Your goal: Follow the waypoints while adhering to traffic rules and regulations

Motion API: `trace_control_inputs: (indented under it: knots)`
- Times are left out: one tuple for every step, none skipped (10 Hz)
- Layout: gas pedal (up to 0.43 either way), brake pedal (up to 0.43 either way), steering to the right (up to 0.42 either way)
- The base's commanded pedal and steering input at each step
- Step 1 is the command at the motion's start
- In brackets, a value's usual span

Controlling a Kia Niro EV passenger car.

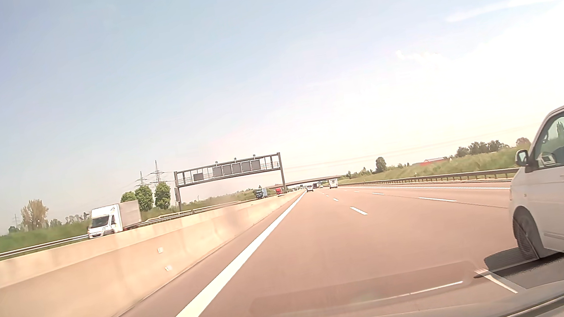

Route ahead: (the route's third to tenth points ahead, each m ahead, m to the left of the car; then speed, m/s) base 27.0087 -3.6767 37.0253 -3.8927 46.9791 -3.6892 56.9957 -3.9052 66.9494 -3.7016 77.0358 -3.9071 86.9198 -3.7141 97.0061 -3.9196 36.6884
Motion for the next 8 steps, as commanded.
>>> trace_control_inputs:
  knots:
    - [0.331, 0.0, -0.001]
    - [0.35, 0.0, -0.001]
    - [0.35, 0.0, -0.001]
    - [0.35, 0.0, -0.001]
    - [0.35, 0.0, 0.0]
    - [0.35, 0.0, 0.0]
    - [0.35, 0.0, 0.0]
    - [0.35, 0.0, 0.0]
